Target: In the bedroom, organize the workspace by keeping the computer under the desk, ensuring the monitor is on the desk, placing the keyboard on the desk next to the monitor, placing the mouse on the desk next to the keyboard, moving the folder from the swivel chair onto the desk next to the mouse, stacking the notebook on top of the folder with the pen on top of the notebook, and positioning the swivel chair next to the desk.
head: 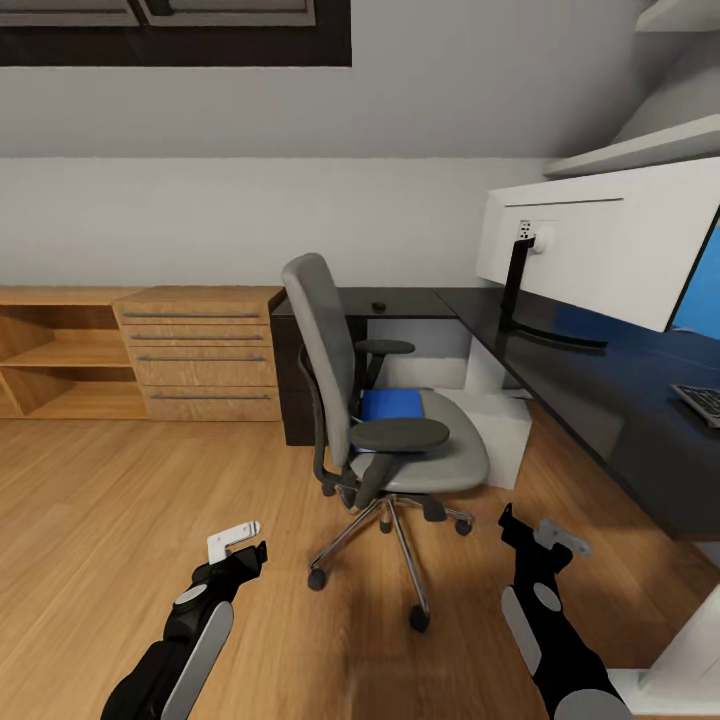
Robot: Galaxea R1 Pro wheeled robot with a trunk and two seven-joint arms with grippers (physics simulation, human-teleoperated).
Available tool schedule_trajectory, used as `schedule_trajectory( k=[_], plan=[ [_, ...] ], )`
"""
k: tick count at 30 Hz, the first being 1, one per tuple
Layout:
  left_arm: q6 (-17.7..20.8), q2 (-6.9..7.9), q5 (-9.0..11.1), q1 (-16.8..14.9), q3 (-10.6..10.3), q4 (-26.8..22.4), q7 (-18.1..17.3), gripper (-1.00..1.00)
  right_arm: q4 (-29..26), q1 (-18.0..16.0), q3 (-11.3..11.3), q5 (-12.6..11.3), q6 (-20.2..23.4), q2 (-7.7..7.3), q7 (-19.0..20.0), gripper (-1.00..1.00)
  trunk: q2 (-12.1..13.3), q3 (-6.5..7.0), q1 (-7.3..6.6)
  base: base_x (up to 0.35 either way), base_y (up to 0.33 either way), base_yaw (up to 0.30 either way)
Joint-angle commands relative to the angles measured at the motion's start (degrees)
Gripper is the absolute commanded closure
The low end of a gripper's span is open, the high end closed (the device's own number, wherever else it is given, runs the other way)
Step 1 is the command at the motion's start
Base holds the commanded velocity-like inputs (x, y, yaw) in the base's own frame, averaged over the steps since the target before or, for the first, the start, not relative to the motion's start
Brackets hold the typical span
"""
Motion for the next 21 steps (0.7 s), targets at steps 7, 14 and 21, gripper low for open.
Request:
schedule_trajectory(
  k=[7,14,21],
  plan=[
    [0.21,0.05,0.49,-0.03,-0.11,-0.10,0.51,-1.00,-0.11,-0.03,-0.08,-0.73,-0.26,0.17,0.07,-1.00,-0.02,-0.06,-0.01,0.000,0.000,0.000],
    [0.29,0.05,0.61,-0.03,-0.01,-0.07,0.53,-1.00,-0.19,-0.03,-0.28,-0.74,-0.31,0.17,-0.05,-1.00,-0.02,-0.06,-0.01,0.161,0.000,0.000],
    [0.15,0.32,0.69,-0.03,0.97,-0.02,0.52,-1.00,-0.20,-0.03,-0.56,-0.77,-0.37,0.05,0.03,-1.00,-0.02,-0.06,-0.01,0.197,0.000,0.000]
  ],
)
